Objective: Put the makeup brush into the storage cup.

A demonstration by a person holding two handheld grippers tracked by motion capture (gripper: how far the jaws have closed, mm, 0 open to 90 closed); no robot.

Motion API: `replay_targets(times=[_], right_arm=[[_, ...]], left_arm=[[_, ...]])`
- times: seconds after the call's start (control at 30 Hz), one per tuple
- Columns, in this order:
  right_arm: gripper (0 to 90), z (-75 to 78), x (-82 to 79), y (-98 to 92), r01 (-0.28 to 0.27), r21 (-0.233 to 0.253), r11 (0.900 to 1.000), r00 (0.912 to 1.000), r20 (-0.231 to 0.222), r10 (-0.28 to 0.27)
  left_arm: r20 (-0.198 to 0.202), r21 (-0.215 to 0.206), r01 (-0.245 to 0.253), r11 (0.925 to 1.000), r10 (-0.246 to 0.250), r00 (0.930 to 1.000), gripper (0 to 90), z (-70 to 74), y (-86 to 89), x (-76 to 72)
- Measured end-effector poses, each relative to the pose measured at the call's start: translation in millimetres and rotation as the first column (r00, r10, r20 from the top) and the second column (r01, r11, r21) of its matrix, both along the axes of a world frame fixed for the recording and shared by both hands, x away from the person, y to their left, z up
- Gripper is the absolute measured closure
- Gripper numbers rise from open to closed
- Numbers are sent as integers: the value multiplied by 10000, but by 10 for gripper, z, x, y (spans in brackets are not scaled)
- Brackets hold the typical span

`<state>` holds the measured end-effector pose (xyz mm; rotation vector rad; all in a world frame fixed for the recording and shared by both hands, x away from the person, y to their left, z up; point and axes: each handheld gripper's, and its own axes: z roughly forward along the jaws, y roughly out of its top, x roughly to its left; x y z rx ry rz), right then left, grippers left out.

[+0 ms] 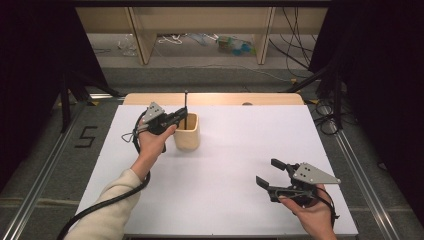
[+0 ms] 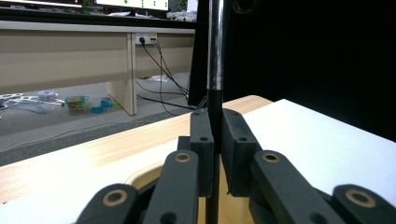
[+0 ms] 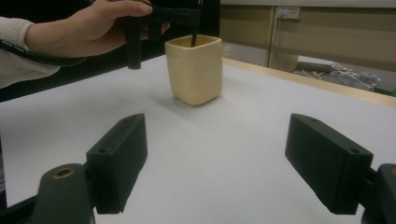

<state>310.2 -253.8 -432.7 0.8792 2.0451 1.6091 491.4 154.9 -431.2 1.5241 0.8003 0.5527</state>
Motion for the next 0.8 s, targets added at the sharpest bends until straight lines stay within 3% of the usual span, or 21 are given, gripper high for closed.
replay_targets(times=[0.13,0.2,0.23,0.37,0.47,0.8], right_arm=[[221,0,-1,0,-12,-3,10000,10000,-3,12],[221,1,-1,-1,1,-5,10000,10000,-5,-1],[221,-7,4,8,-89,162,9998,10000,-18,89],[221,-5,2,4,-88,63,9999,10000,-31,88],[221,-5,1,4,-78,60,10000,10000,-27,78],[220,-2,0,0,-3,-30,10000,10000,13,3]], left_arm=[[-103,-92,-38,10000,37,9999,811,3,2,1],[-179,-167,19,9999,-22,9998,740,9,3,7],[-192,-209,-32,9998,28,9998,659,15,1,7],[-203,-212,-150,9997,145,9997,280,64,-12,-8],[-163,69,-240,9997,241,9996,158,102,-12,-25],[-108,458,21,9989,-16,9999,103,161,31,-104]])
